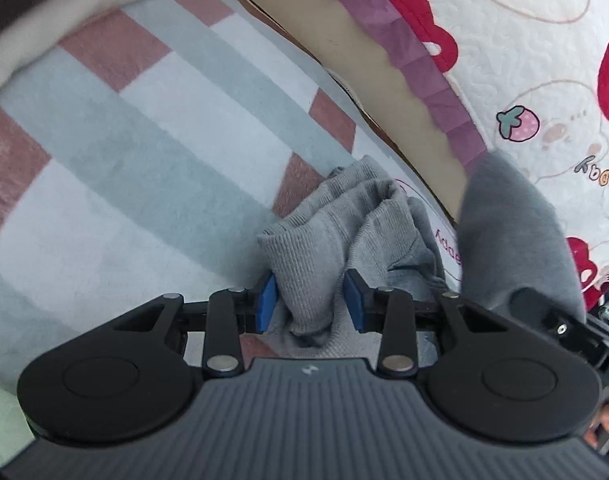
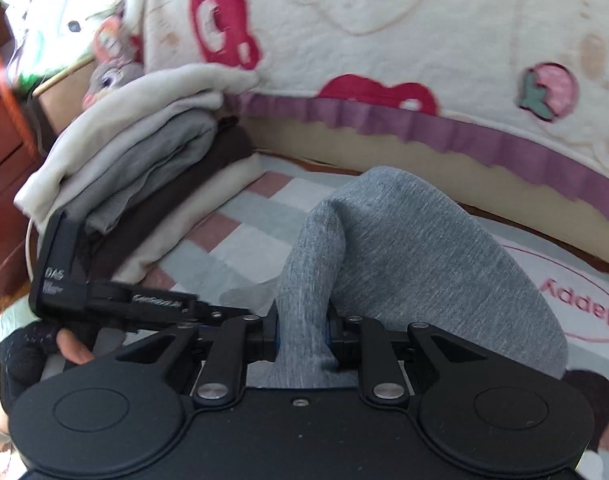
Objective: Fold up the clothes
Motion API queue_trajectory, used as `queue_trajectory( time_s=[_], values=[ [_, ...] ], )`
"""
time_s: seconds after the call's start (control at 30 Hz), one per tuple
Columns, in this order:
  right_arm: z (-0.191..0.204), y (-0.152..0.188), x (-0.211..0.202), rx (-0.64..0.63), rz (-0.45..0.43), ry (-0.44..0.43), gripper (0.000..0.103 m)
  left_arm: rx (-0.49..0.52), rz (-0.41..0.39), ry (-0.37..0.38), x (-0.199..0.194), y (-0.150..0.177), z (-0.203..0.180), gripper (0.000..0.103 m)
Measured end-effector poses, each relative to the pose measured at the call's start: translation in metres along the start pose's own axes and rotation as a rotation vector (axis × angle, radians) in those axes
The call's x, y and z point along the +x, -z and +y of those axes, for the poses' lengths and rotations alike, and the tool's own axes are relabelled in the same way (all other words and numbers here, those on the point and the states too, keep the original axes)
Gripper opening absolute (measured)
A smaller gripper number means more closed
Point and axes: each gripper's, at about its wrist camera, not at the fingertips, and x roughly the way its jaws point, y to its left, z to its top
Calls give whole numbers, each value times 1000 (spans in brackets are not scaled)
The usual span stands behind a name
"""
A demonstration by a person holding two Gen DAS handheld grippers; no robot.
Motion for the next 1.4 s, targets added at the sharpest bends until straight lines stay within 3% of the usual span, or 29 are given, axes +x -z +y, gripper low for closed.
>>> queue_trajectory(
  time_s=[0.17,0.27,0.43,0.53,0.57,0.77,0.83,0.9,1.07,1.13,1.2,1.23,1.3,1.4],
  values=[
    [18,4,36,-92,51,37,22,-16,12,15,-1,-3,5,36],
    [8,7,54,-13,58,41,23,0,13,5,-1,-2,3,35],
    [15,1,64,0,61,62,26,50,5,1,-16,0,-3,36],
    [14,-9,65,78,51,-34,39,53,-31,38,-32,-3,-7,35],
    [12,-10,64,111,40,-75,39,44,-47,52,-37,-5,-6,30],
    [-29,0,31,391,-75,-366,34,7,-67,80,-51,-4,-3,31],
    [-43,4,17,467,-119,-439,35,2,-65,120,-53,-4,-6,31],
    [-53,13,-10,424,-154,-344,38,20,-65,159,-55,-3,-14,35],
    [-61,51,-50,198,-83,-15,38,59,-32,229,-51,4,-33,43],
    [-65,72,-57,196,-48,20,38,57,-8,236,-42,7,-38,49],
    [-69,93,-61,239,-25,26,39,75,2,194,-31,11,-44,54],
    [-71,101,-62,255,-24,31,39,96,-7,165,-26,14,-48,53],
    [-72,111,-61,271,-29,38,43,153,-29,107,-16,21,-58,23],
    [-70,115,-56,256,-47,56,48,364,-125,-25,-17,33,-95,16]
  ],
)
